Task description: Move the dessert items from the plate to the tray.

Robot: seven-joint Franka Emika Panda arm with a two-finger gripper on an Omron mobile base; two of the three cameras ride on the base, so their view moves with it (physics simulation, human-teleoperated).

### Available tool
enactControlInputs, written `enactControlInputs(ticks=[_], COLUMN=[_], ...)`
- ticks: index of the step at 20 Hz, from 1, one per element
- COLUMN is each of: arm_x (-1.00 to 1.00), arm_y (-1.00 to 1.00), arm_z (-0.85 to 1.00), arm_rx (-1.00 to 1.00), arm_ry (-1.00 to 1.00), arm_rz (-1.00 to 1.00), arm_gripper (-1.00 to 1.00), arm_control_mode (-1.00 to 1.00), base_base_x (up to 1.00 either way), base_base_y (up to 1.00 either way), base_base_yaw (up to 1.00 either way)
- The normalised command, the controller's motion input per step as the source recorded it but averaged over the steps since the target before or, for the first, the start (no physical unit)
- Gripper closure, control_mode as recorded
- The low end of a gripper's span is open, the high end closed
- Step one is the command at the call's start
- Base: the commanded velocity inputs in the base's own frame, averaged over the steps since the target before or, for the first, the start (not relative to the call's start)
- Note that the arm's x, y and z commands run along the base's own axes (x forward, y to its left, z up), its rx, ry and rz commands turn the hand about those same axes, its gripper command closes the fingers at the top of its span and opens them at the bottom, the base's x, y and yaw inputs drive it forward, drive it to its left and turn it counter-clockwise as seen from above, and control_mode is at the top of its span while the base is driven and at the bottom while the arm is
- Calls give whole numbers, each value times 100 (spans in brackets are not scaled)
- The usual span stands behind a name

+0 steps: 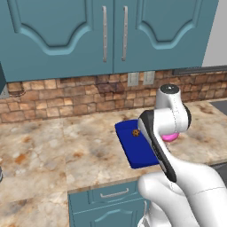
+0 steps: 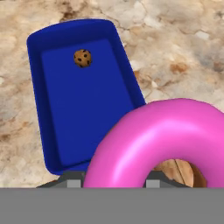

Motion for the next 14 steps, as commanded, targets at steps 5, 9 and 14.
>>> enactControlInputs(ticks=[5,9,14], arm_x=[11,6,15], arm_y=[5,0,12], arm_z=[-31,-48,-31], arm_rx=[19,13,3], arm_ry=[0,0,0], arm_rz=[0,0,0], arm_gripper=[100,100,100], arm_control_mode=[-100,-100,-100], base_base_x=[0,0,0], base_base_y=[0,0,0], base_base_yaw=[0,0,0])
